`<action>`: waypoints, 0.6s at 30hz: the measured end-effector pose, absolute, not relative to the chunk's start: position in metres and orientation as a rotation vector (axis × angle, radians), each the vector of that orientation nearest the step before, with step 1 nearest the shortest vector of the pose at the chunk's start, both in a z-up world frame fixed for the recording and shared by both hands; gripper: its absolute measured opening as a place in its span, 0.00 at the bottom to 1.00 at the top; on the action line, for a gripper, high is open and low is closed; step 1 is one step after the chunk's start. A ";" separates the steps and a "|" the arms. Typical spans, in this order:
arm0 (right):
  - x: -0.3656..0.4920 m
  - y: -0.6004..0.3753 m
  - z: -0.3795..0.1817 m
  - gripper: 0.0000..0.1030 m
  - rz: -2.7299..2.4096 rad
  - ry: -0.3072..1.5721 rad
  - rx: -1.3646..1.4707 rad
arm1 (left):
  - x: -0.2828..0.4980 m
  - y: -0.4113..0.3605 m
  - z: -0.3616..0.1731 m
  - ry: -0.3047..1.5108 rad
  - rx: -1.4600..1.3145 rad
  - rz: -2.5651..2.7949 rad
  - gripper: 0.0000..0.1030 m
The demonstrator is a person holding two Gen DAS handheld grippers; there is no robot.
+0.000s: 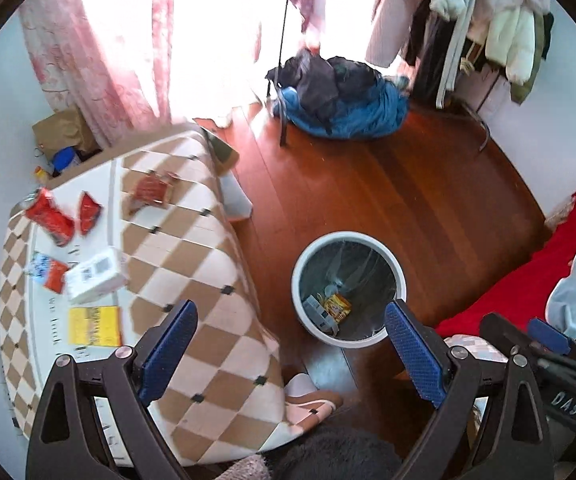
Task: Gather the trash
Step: 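Move both tools back over the table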
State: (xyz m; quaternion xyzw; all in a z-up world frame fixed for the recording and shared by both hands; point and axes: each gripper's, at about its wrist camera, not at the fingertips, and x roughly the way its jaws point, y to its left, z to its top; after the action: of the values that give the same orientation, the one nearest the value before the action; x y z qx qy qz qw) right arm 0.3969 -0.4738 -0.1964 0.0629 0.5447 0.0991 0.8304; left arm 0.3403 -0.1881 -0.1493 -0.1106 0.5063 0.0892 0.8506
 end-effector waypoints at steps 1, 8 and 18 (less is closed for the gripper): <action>0.391 -0.465 -0.185 1.00 0.237 1.136 0.145 | 0.332 -0.181 -0.142 1.053 -0.241 0.193 0.93; 0.366 -0.361 -0.170 1.00 0.446 1.162 0.030 | 0.269 -0.096 -0.137 1.017 -0.309 0.335 0.93; 0.354 -0.120 -0.262 1.00 0.729 1.298 -0.575 | 0.187 0.075 -0.268 1.196 -0.481 0.756 0.93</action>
State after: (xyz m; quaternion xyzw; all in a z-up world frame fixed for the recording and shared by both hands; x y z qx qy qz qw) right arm 0.3539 -0.1204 -0.2616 -0.2579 0.5825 0.3268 0.6982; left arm 0.1875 0.0755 -0.2684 -0.2186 0.5437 0.3439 0.7337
